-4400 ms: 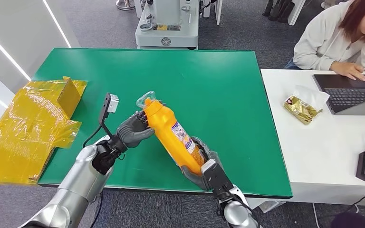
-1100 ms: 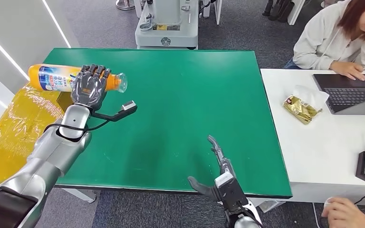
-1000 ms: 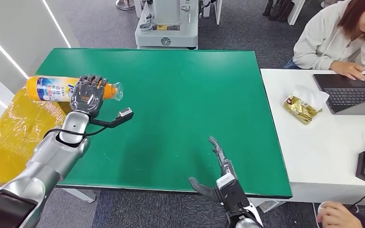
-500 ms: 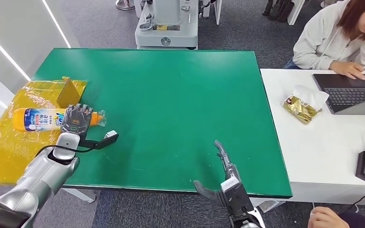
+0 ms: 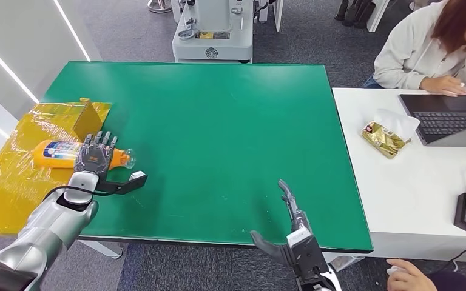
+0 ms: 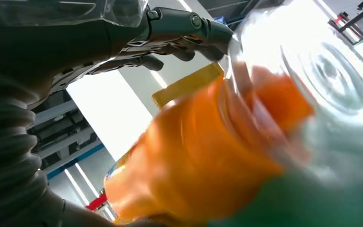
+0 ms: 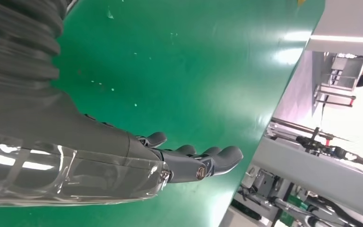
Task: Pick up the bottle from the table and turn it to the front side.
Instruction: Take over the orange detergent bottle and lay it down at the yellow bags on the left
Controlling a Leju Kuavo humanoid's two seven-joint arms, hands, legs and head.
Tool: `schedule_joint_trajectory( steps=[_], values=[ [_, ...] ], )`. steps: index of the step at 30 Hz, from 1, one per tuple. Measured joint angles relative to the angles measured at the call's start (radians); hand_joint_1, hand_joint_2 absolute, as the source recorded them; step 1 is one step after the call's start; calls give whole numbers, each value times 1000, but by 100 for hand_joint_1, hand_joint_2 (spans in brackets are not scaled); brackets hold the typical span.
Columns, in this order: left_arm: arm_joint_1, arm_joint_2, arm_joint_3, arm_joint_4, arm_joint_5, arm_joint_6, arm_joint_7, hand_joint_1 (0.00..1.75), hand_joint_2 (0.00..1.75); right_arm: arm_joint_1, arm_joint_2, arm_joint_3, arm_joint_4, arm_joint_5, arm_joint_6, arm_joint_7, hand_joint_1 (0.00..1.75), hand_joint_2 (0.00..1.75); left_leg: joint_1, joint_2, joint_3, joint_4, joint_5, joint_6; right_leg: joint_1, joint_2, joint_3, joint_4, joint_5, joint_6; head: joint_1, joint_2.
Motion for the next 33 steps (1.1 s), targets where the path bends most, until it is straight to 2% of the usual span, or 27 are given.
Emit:
schedule_joint_trajectory(
  steps=[10, 17, 19, 22, 24, 27, 30, 31, 33],
  values=[
    [1, -19, 66, 6, 55, 10, -31, 0, 175, 15, -15, -13, -5, -25, -26, 18, 0, 175, 0, 0, 0, 0, 0, 0, 0, 0, 0, 0, 0, 0, 0, 0],
    [5, -74, 152, 5, 134, 118, -127, 0, 175, 43, -15, -34, -33, -17, -28, 39, 0, 175, 0, 0, 0, 0, 0, 0, 0, 0, 0, 0, 0, 0, 0, 0],
    [14, -104, 179, -6, 180, 181, -191, 0, 175, 51, -14, -37, -36, -16, -30, 39, 0, 175, 0, -1, 0, 0, 0, 0, 0, -1, 0, 0, 0, 0, 0, 0],
    [49, -164, 243, -68, 347, 316, -405, 0, 175, 62, -10, -38, -43, -11, -41, 34, 0, 175, 0, -1, 0, 0, 0, 0, 0, -2, 0, -1, 0, 0, 0, 0],
    [86, -212, 273, -142, 468, 343, -521, 0, 175, 66, -5, -38, -49, -8, -55, 28, 0, 175, -1, -1, 0, 0, -1, 0, -1, -2, 1, -1, 0, 0, 0, 0],
    [145, -256, 285, -253, 596, 302, -584, 0, 175, 70, 2, -38, -54, -10, -73, 17, 0, 175, -1, 1, 0, 0, -2, 0, -1, 0, 1, -1, 0, 0, 0, 0],
    [153, -260, 285, -268, 612, 294, -588, 0, 175, 71, 2, -38, -55, -11, -75, 15, 0, 175, -1, 1, 1, 0, -2, 0, -1, 0, 1, -1, 0, 0, 0, 0],
    [171, -272, 284, -306, 673, 248, -596, 0, 175, 73, 3, -39, -57, -17, -79, 9, 0, 175, -1, 1, 0, 0, -2, 1, -1, 0, 1, -1, 0, 0, 0, 0],
    [293, -320, 255, -518, 983, 24, -613, 0, 175, 79, 4, -39, -68, -45, -97, -28, 0, 175, -1, 1, 0, 0, -3, 1, -1, 0, 1, -1, -1, 1, 0, 0]
  ],
)
